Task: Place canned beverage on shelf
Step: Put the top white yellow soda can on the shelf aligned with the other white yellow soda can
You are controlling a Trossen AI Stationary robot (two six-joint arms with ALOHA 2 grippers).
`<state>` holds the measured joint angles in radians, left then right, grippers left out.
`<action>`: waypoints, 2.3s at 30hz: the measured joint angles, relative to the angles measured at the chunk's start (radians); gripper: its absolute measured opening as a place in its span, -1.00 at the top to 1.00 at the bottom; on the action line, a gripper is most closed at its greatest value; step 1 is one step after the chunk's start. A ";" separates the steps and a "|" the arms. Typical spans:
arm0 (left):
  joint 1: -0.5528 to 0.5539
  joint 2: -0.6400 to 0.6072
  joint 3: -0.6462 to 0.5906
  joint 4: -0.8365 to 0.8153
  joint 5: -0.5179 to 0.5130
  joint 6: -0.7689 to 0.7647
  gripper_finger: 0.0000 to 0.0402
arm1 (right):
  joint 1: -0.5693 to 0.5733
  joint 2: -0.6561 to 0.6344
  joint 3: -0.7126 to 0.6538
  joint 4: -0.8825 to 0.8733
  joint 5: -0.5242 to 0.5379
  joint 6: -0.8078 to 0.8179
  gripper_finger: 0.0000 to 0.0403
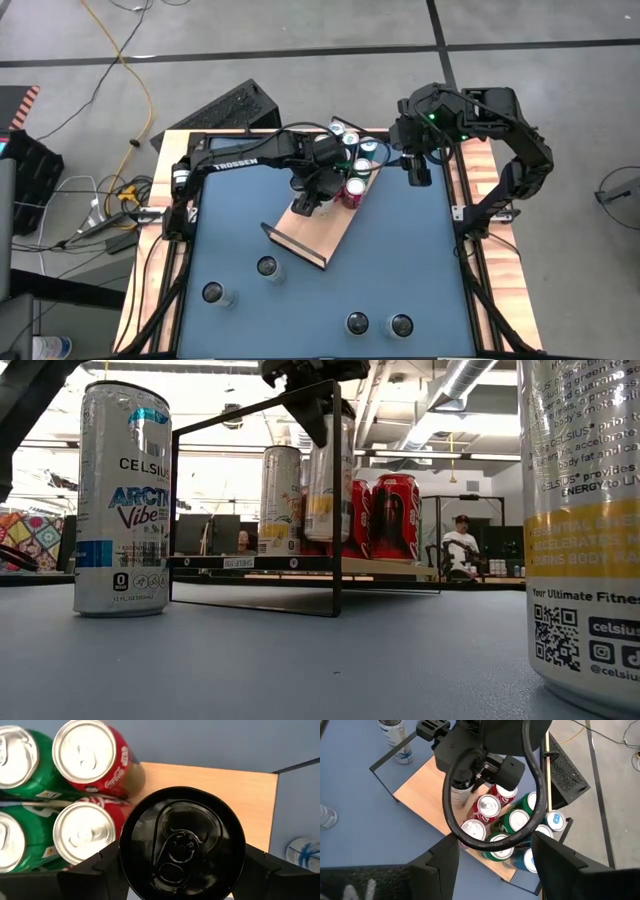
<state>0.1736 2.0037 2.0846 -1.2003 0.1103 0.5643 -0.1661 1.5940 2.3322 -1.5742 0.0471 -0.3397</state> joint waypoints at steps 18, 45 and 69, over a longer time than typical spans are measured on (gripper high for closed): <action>-0.035 0.000 -0.058 0.030 -0.041 -0.012 -0.18 | 0.001 -0.023 -0.001 0.004 0.000 0.025 -0.13; -0.011 0.000 -0.079 0.079 -0.021 -0.008 -0.18 | 0.001 -0.052 0.000 0.004 -0.004 0.027 -0.13; -0.007 0.000 -0.079 0.050 -0.017 -0.032 -0.18 | 0.001 -0.052 0.000 0.003 -0.006 0.028 -0.13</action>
<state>0.1669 2.0033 2.0060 -1.1500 0.0931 0.5327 -0.1654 1.5417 2.3322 -1.5711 0.0406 -0.3115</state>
